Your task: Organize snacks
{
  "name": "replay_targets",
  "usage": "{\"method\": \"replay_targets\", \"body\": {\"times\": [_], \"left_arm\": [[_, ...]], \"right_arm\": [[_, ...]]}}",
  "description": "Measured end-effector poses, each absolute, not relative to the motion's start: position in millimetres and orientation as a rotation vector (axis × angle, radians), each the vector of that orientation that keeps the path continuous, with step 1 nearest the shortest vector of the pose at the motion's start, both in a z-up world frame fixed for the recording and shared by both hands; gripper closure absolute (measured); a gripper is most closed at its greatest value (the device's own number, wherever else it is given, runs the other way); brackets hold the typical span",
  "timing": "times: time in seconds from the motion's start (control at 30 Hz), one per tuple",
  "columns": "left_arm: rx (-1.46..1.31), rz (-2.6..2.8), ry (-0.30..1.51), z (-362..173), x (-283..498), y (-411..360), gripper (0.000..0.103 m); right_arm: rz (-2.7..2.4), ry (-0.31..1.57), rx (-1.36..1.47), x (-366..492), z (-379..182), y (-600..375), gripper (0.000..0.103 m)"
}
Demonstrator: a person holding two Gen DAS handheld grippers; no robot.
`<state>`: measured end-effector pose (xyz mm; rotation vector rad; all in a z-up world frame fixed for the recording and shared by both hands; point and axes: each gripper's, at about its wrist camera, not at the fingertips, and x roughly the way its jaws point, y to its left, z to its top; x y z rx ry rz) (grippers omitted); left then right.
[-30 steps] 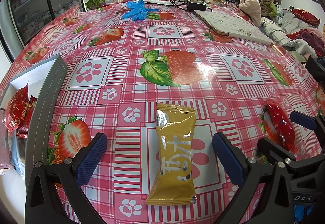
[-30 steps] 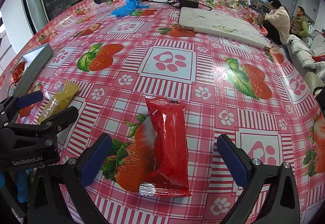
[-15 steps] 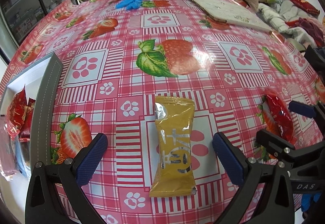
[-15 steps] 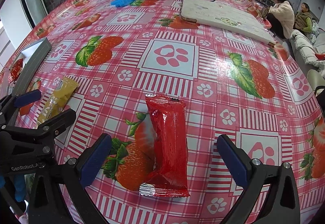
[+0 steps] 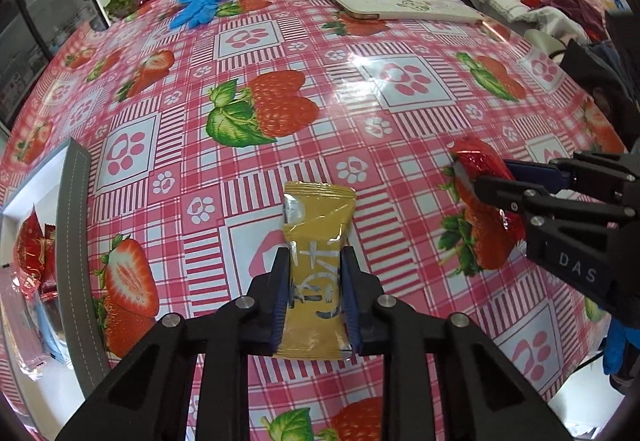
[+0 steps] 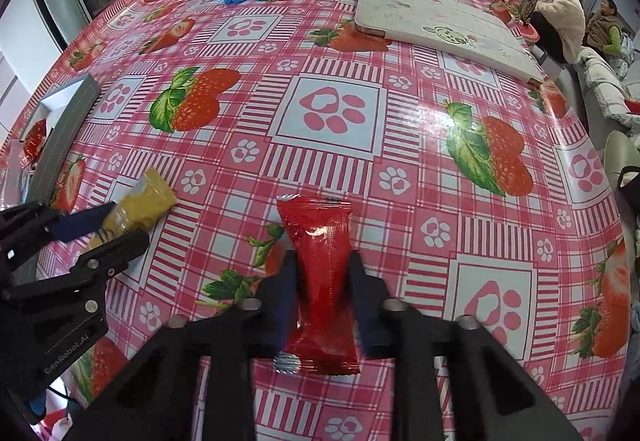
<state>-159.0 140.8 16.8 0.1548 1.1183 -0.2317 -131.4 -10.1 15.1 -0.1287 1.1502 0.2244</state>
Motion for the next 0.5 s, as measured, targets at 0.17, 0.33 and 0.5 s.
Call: {"method": "replay_targets", "body": {"times": [0.17, 0.33, 0.5], "left_arm": [[0.166, -0.242, 1.12, 17.0, -167.8, 139.7, 0.078], [0.193, -0.228, 1.11, 17.4, -170.3, 137.6, 0.074], [0.236, -0.21, 1.102, 17.7, -164.4, 133.6, 0.061]], "right_arm": [[0.236, 1.146, -0.112, -141.8, 15.3, -12.1, 0.078], [0.248, 1.151, -0.117, -152.0, 15.3, -12.4, 0.078], [0.241, 1.159, -0.13, -154.1, 15.0, -12.1, 0.078]]}}
